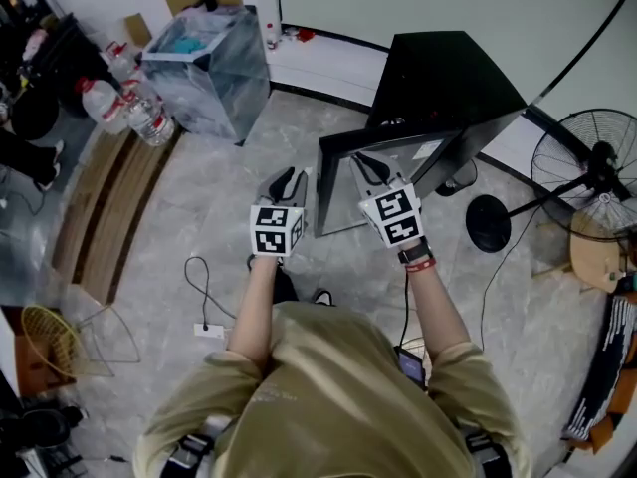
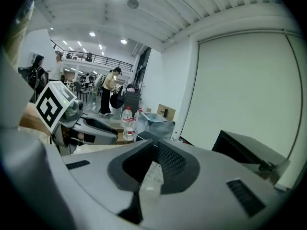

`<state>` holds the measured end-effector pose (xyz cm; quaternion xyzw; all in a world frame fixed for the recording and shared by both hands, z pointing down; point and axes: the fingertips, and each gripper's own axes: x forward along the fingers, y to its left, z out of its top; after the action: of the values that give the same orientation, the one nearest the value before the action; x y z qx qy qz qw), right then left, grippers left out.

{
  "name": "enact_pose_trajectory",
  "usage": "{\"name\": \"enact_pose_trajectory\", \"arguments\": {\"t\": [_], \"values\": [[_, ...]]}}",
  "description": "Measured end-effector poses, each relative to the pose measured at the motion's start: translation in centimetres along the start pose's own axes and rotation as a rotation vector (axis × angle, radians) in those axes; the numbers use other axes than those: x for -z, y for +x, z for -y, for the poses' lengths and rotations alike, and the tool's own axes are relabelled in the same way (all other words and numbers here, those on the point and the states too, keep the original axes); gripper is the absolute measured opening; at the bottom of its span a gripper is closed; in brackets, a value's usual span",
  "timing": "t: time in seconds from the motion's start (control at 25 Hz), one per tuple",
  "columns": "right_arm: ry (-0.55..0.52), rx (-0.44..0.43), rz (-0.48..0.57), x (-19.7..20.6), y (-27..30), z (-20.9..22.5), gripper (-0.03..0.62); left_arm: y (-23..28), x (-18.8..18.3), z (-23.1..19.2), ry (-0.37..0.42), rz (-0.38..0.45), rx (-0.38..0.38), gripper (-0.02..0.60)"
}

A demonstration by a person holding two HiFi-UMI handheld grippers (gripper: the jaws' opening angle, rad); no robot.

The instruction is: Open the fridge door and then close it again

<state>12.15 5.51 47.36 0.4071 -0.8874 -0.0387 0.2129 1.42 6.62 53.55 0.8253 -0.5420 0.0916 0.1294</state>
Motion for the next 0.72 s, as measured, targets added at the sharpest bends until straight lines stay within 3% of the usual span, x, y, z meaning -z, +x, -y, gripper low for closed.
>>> {"name": "enact_pose_trajectory", "arguments": {"t": [0.2,0.44,0.6,0.72], "values": [[-0.099,-0.034,-0.036,0.0,0.9,0.3,0.037,1.1,1.9,-0.2,-0.022,-0.04,0.027,0.105],[-0.233,-0.091,-0.091,0.6,2.0,0.6,0.114,2.6,4.4,0.0,-0.034,-0.105,0.067,0.141],[-0.352,-0.14,-0.141,1.0,2.8,0.5,0.202,3.6,5.9,0.7,-0.019,-0.152,0.115,0.178],[-0.449,-0.165,-0.162,1.2,3.4,0.6,0.216,4.5,7.4,1.3,-0.009,-0.192,0.147,0.23]]}}
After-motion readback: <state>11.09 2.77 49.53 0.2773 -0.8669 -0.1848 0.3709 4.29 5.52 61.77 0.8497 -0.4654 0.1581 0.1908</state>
